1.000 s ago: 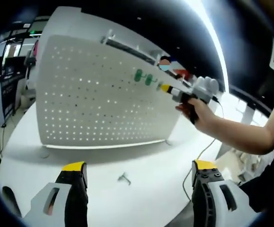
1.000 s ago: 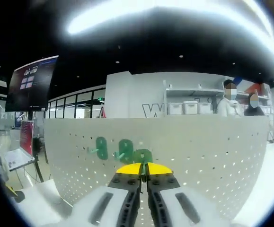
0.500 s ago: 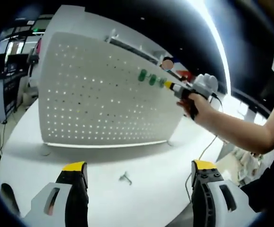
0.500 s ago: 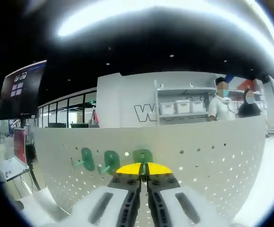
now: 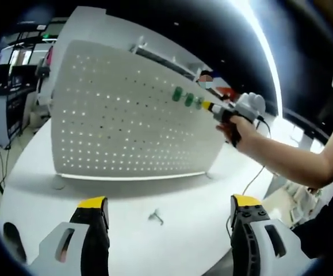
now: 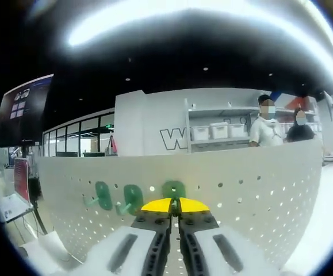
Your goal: Insert the hook assembly into the mounting plate slot until the hook locks in place.
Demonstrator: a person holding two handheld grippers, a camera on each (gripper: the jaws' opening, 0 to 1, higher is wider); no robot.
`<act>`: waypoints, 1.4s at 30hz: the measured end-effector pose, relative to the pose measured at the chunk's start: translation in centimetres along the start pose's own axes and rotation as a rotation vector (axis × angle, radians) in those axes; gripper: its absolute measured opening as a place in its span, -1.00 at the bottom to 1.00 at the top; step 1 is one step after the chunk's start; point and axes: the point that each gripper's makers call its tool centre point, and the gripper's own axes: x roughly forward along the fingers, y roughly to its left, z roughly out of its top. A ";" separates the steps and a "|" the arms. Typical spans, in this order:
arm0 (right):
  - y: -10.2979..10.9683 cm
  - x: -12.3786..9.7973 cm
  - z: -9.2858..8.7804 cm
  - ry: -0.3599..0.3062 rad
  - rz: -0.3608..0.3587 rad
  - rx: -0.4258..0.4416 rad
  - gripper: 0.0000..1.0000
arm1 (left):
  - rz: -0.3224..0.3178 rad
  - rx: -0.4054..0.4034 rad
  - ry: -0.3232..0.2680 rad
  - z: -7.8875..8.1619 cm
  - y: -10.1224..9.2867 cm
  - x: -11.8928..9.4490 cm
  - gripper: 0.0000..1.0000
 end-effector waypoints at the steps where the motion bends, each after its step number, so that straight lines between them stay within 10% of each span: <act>1: 0.0 0.1 0.0 -0.008 -0.003 0.001 -1.00 | 0.002 0.000 0.002 -0.1 0.1 -0.1 0.76; 23: 0.4 0.3 -0.2 0.044 0.001 -0.085 -0.82 | 0.007 -0.007 0.001 -0.1 0.0 -0.7 0.72; 42: 1.6 -4.0 6.5 -0.129 0.064 -0.210 -0.61 | 0.041 0.002 0.026 -0.8 0.0 -1.5 0.72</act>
